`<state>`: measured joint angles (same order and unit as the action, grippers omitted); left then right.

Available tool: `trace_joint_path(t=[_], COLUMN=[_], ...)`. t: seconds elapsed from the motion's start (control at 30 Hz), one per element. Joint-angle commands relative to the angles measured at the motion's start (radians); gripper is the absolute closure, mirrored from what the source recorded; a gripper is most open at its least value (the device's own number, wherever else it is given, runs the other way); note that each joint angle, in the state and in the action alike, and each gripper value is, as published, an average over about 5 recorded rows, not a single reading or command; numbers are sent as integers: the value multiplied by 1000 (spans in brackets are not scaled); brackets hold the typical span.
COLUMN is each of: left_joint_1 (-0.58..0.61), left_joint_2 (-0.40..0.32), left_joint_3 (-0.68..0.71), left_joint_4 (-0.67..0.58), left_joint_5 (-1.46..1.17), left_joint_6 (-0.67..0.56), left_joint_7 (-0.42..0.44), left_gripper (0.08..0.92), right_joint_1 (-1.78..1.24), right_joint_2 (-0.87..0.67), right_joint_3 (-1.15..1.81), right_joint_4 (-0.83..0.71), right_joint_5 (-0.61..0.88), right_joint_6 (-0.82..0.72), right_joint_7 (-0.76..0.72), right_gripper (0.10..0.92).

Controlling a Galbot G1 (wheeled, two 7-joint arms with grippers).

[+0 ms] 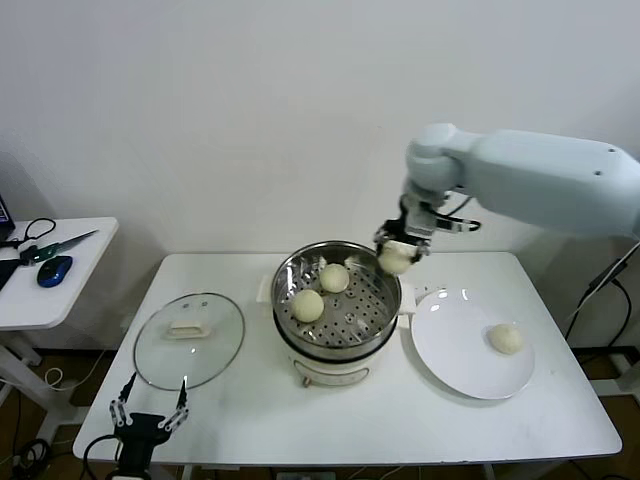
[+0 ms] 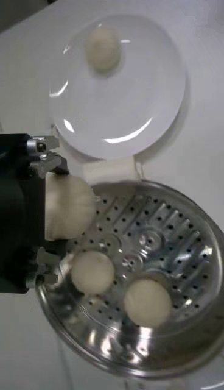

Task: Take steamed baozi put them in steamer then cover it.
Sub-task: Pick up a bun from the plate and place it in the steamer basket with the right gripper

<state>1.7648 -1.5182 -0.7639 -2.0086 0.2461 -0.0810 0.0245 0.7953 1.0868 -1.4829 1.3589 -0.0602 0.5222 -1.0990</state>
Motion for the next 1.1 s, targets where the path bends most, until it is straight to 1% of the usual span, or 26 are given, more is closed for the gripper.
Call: trace_joint_path(t=[0.03, 0.3, 0.83, 1.03, 1.1], left_joint_1=[1, 1, -10, -18, -18], left_joint_2=[3, 1, -2, -1, 0], left_joint_3=[-5, -9, -4, 0, 0], left_joint_4=[1, 2, 8, 9, 8], left_joint_5=[-6, -15, -14, -12, -11], left_joint_6=[1, 7, 10, 13, 13], left_joint_7=[-1, -1, 0, 2, 2], left_gripper=[177, 177, 177, 177, 177], right_joint_1=[-117, -184, -196, -183, -172], right_joint_2=[201, 223, 211, 206, 198], right_joint_3=[30, 9, -6, 0, 3], right_joint_4=[-2, 8, 16, 9, 11], right_joint_5=[-35, -37, -2, 5, 3], right_joint_6=[41, 36, 10, 10, 15], right_joint_7=[-4, -8, -13, -17, -19], right_gripper=[326, 321, 315, 219, 207])
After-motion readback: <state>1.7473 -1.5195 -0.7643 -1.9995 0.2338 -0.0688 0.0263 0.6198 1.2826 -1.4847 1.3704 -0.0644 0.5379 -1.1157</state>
